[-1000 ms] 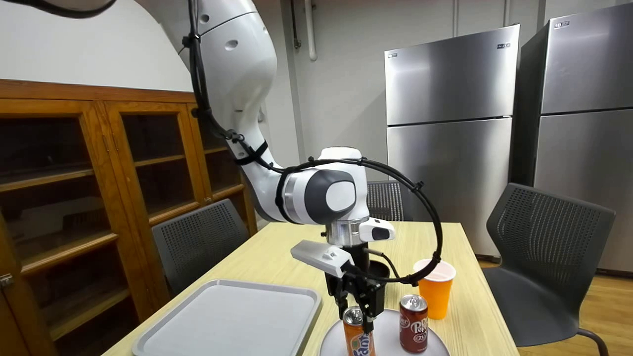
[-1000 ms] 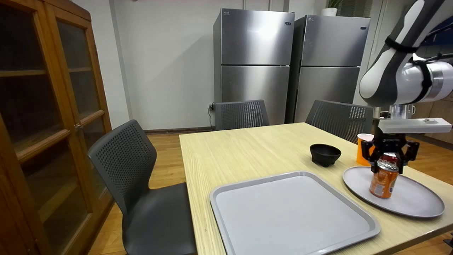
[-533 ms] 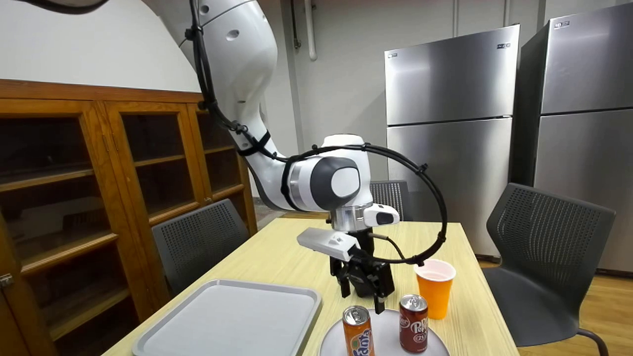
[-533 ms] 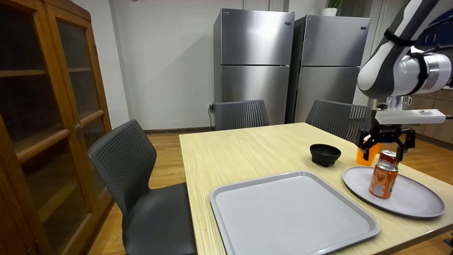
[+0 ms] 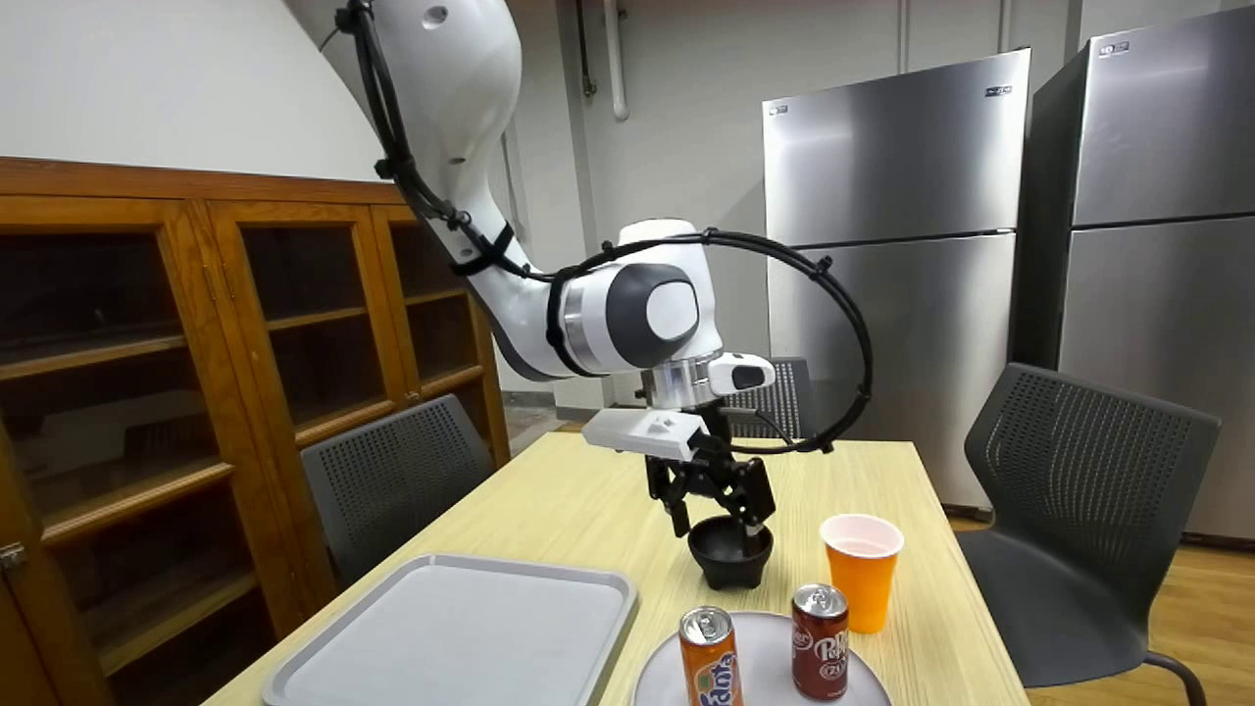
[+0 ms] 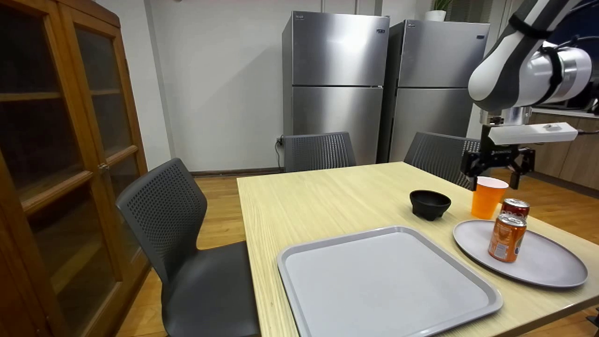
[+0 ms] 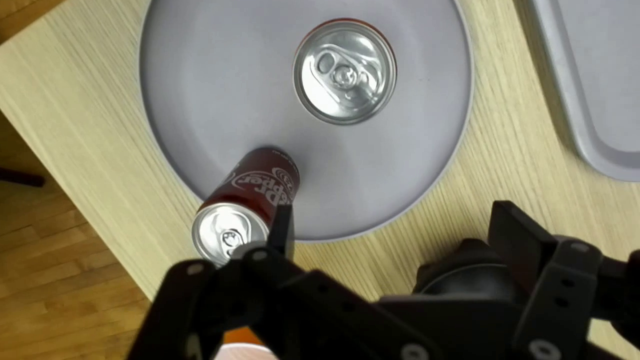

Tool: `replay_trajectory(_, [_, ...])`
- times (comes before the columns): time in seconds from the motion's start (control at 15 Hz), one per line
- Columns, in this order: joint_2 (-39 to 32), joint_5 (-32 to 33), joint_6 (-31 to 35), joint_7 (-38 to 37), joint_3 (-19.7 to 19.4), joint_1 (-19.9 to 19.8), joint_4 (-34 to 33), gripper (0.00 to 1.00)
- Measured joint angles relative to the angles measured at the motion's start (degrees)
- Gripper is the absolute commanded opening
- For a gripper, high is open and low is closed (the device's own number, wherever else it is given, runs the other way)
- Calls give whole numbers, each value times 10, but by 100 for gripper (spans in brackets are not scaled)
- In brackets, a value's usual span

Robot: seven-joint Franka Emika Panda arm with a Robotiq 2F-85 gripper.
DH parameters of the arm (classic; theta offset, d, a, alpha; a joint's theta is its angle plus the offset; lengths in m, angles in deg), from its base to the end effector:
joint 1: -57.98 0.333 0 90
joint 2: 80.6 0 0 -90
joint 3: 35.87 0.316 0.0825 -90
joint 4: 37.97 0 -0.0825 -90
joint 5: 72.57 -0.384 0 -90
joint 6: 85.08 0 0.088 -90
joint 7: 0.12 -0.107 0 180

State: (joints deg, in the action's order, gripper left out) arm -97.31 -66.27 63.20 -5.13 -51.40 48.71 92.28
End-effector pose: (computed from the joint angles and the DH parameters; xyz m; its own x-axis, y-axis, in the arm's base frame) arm 0.4902 -0.2260 0.2356 0.9154 -0.4011 0.0349 -0.4020 -0.9057 0.1346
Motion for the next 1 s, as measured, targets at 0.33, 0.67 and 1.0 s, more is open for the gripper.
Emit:
replay_trajectory(0.33, [29,22,0,0,9,21,2,100])
replay_trajectory(0.67, [66,39,0,0,29,43,22,100])
replay_trajectory(1.0, [106,52,0,-4,54,63,52,100])
